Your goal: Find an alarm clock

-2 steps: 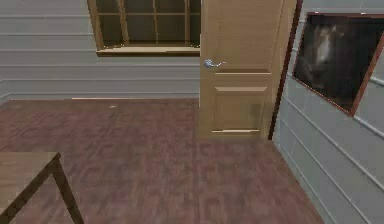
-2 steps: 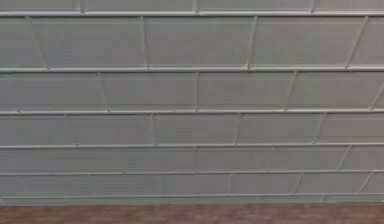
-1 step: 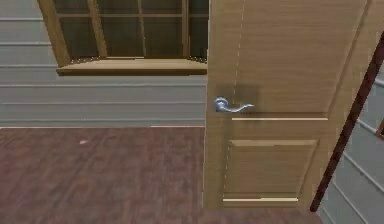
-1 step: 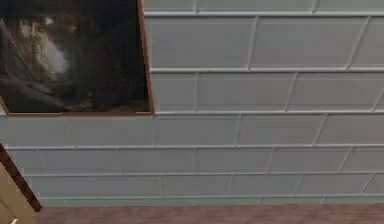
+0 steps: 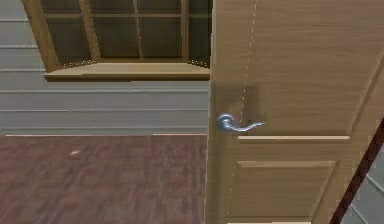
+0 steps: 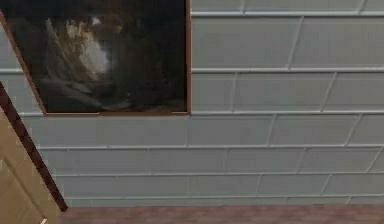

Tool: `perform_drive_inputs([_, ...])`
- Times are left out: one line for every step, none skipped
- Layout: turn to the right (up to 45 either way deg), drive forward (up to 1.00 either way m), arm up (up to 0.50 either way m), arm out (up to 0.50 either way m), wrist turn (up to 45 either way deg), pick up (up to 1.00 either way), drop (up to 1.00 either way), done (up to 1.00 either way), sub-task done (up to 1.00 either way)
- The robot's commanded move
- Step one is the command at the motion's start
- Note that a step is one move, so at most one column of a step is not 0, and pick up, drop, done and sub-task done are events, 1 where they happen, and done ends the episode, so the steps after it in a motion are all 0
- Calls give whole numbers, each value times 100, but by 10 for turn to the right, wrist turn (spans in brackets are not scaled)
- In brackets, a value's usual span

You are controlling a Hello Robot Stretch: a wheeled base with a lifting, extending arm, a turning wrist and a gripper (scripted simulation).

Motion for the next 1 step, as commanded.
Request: perform_drive_inputs([-360, 0, 0, 0, 0, 0, 0, 0, 0])
